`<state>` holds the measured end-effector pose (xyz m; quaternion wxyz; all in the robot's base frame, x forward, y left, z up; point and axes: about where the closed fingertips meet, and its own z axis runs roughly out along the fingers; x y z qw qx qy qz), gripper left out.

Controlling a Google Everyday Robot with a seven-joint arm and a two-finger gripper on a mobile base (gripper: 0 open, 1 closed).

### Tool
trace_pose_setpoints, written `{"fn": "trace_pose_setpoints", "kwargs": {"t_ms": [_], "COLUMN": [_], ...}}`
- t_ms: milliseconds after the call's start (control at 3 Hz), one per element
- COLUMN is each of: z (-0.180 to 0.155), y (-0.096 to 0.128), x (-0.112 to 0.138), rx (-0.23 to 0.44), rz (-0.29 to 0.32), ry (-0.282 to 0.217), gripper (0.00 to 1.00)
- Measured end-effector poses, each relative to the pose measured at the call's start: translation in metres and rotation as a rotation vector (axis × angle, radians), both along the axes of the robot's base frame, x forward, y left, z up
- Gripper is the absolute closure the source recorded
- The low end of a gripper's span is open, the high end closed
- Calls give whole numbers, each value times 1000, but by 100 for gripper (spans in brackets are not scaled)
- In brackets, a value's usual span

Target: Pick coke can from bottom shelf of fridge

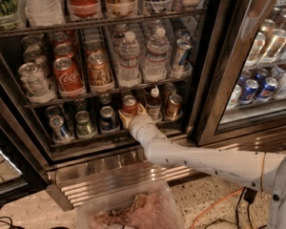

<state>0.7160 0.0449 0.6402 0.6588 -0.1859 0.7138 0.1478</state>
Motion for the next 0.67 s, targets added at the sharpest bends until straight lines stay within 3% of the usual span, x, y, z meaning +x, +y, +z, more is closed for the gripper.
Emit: {"fn": "trace_pose_setpoints", "kwargs": {"t_ms": [667], "z": [-5], "y": [-1], "x": [0], "rx": [0], "rz": [0], "ry": [0], "gripper": [100]}}
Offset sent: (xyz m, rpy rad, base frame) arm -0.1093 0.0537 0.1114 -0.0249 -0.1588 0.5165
